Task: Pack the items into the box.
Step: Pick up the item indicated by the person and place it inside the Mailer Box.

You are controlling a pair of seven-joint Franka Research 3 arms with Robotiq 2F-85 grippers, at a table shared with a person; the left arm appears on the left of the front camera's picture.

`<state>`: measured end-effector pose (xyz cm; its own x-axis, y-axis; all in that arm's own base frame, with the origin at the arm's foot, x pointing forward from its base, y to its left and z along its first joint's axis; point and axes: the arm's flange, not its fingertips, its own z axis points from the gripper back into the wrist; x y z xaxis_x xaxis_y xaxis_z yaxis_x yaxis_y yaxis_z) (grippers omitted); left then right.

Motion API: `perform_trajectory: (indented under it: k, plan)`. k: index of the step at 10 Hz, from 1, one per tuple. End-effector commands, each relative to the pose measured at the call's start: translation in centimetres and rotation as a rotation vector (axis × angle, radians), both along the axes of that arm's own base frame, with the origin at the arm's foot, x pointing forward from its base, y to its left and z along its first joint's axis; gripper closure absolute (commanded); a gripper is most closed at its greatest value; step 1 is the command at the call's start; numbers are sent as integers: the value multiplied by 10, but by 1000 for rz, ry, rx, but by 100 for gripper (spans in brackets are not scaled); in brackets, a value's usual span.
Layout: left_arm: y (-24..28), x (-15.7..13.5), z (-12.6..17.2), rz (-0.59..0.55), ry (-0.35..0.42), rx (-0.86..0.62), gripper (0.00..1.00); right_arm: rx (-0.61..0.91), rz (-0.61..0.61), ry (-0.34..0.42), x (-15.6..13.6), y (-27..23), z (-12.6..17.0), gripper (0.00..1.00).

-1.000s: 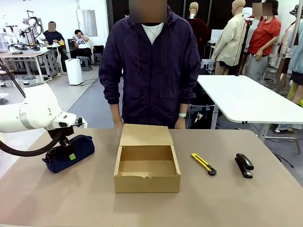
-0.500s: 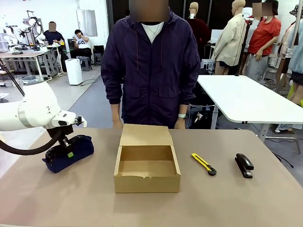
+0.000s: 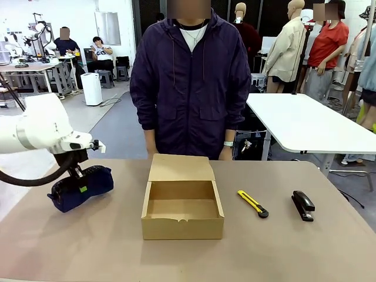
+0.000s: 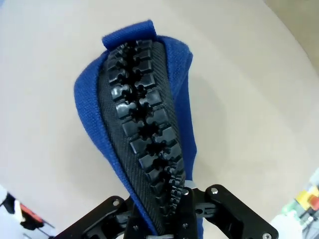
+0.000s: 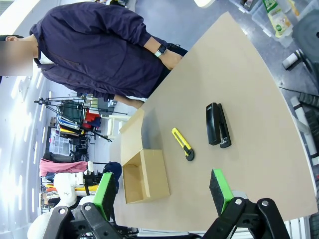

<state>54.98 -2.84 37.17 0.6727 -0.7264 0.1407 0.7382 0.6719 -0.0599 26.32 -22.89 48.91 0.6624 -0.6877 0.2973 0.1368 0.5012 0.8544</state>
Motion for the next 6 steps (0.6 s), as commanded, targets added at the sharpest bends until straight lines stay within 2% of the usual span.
perform_trajectory:
  k: [1, 3, 4, 5, 6]
  plan:
    - [17, -27, 75, 143, 54, -48, 100, 1, 6, -36, 2, -2, 0, 0]
    - [28, -84, 134, 194, 101, -75, 100, 1, 6, -36, 2, -2, 0, 0]
    - [29, -109, 153, 124, 60, -135, 100, 1, 6, -36, 2, -2, 0, 0]
    - [29, -132, 168, 296, 19, -228, 100, 1, 6, -36, 2, -2, 0, 0]
    - [31, -153, 171, 345, -64, -201, 100, 1, 6, -36, 2, -2, 0, 0]
